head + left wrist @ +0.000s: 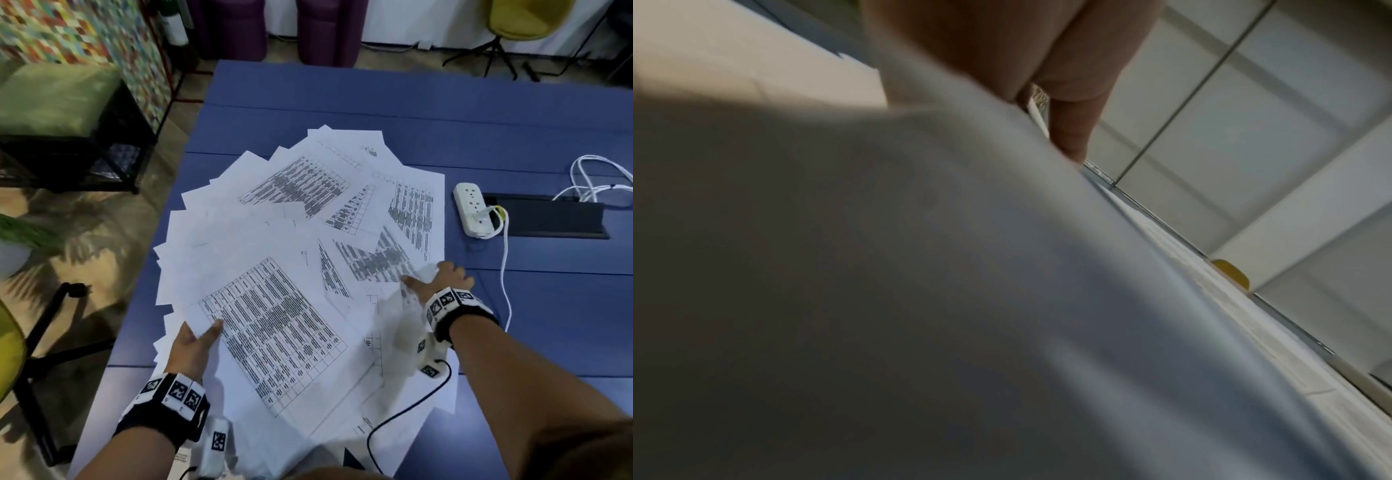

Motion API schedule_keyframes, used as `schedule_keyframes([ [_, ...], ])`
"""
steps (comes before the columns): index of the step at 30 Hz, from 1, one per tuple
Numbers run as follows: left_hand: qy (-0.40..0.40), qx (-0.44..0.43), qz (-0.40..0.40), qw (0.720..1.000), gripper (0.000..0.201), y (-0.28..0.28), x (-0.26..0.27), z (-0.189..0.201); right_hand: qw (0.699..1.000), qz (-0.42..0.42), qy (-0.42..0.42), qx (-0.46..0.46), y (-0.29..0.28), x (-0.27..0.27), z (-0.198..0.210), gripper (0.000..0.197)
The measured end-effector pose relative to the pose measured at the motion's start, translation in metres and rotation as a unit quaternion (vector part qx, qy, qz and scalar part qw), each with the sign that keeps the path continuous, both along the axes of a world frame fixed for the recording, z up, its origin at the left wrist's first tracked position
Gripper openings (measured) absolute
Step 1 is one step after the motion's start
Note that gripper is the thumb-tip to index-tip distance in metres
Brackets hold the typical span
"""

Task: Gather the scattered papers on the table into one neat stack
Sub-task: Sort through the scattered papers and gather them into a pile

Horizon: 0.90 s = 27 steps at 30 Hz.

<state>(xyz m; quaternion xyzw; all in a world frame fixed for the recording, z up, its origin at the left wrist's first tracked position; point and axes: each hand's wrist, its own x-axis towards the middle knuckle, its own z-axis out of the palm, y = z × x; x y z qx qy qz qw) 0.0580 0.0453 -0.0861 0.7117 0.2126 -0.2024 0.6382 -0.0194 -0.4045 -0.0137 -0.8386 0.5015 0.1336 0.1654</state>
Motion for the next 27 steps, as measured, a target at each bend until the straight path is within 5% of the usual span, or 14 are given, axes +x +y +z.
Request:
schedule_keyframes([
  [3, 0.002, 0.006, 0.000, 1.000, 0.089, -0.020, -0.003, 0.035, 0.998, -0.032, -0.037, 0.047, -0.010, 0.011, 0.001, 0.099],
  [7, -0.001, 0.015, -0.009, 1.000, 0.055, -0.039, -0.004, 0.040, 1.000, -0.002, 0.001, -0.030, -0.019, 0.028, 0.012, 0.112],
  [11, 0.015, -0.004, -0.019, 1.000, 0.047, -0.055, -0.004, 0.043, 0.999, -0.042, -0.019, 0.019, -0.023, 0.053, 0.018, 0.119],
  [14, 0.006, -0.005, -0.021, 1.000, 0.049, -0.064, -0.003, 0.047, 0.982, -0.112, -0.095, 0.119, -0.029, 0.063, 0.016, 0.102],
  [17, 0.011, 0.019, -0.026, 0.999, 0.038, -0.062, -0.003, 0.046, 0.989, -0.117, -0.049, 0.071, -0.022, 0.072, 0.018, 0.101],
  [20, 0.012, 0.029, -0.036, 0.999, 0.045, -0.057, -0.001, 0.038, 0.997, -0.080, 0.006, 0.001, -0.012, 0.087, 0.016, 0.127],
  [22, 0.008, 0.040, -0.038, 0.998, 0.066, -0.055, 0.002, 0.034, 0.997, -0.070, -0.010, -0.012, -0.006, 0.098, 0.018, 0.126],
  [27, 0.032, 0.025, -0.035, 0.999, 0.083, -0.053, 0.006, 0.030, 0.989, 0.131, 0.055, 0.033, -0.001, 0.105, 0.047, 0.064],
])
